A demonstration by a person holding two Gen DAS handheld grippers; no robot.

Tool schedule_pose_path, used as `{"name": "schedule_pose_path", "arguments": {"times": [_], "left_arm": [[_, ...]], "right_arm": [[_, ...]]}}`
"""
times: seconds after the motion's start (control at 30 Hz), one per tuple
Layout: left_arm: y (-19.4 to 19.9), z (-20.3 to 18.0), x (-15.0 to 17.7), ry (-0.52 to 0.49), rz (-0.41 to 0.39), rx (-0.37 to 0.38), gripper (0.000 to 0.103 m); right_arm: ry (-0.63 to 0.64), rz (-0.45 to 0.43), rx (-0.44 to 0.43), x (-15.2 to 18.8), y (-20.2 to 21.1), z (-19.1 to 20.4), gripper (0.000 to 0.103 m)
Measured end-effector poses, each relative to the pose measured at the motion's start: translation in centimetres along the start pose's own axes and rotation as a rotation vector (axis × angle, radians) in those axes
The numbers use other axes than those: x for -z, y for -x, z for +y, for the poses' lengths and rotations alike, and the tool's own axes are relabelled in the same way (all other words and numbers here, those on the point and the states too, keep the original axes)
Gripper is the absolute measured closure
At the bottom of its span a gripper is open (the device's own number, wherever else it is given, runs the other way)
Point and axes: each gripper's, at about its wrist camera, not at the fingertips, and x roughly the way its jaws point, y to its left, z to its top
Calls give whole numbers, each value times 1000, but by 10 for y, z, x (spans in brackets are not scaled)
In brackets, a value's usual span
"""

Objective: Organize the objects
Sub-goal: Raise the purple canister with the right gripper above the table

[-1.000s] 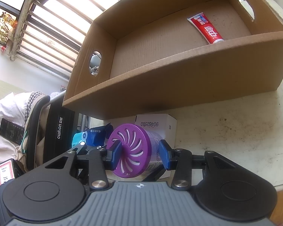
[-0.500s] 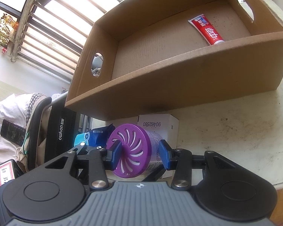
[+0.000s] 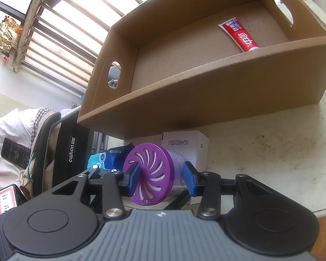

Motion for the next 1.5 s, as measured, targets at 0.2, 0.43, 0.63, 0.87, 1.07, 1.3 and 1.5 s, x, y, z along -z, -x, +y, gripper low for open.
{"name": "schedule_pose_path", "arguments": {"times": [0.2,0.43,0.63,0.87,1.07,1.3,1.5], "left_arm": [[2,-1,4,5,-1,-3,37],[3,-1,5,2,4,-3,37],[4,-2,3,-4,17,-8,37],[10,-4,-4,-16,28,-5,37],[25,-2,-18,-17,43,-8,37],[46,4,-36,-3,48,-4,37],[65,11,-47,8,54,-10,37]], "right_arm": [[1,0,-1,2,0,1,56],[1,-1,-3,4,1,1,56],[0,-1,-4,7,2,4,56],[-9,1,-2,7,8,5,56],[-18,1,-2,-1,23,14,56],[-14,-12,-6,-10,43,30,56],[-17,-11,-16,-18,55,46,56]]}}
